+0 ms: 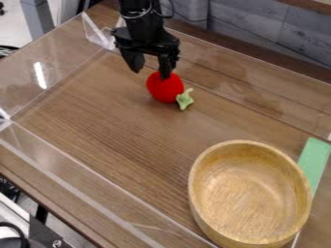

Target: Move the red fruit to the right

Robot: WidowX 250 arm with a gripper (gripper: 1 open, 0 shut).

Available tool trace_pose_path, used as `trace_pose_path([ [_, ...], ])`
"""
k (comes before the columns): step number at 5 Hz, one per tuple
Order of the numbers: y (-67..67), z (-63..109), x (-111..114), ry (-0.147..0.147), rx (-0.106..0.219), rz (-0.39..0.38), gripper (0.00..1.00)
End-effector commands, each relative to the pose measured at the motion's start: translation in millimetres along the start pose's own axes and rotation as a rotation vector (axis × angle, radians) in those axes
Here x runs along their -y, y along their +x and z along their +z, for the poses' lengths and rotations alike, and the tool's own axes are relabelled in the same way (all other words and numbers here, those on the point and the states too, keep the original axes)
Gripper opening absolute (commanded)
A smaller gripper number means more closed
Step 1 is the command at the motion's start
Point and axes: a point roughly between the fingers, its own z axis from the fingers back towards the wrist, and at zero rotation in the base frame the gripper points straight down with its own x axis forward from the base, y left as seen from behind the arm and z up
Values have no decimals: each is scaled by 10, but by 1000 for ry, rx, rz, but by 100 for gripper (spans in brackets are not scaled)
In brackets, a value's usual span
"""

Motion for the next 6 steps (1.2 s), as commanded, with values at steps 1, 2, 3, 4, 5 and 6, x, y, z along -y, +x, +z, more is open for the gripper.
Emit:
trace_pose_path([
  [1,46,63,-9,11,32,0,100],
  [2,44,49,-5,14,33,1,100],
  [3,41,36,2,17,33,0,100],
  [4,44,37,-1,20,35,2,100],
  [5,51,38,-4,23,37,4,100],
  [6,58,37,-9,26,39,8,100],
])
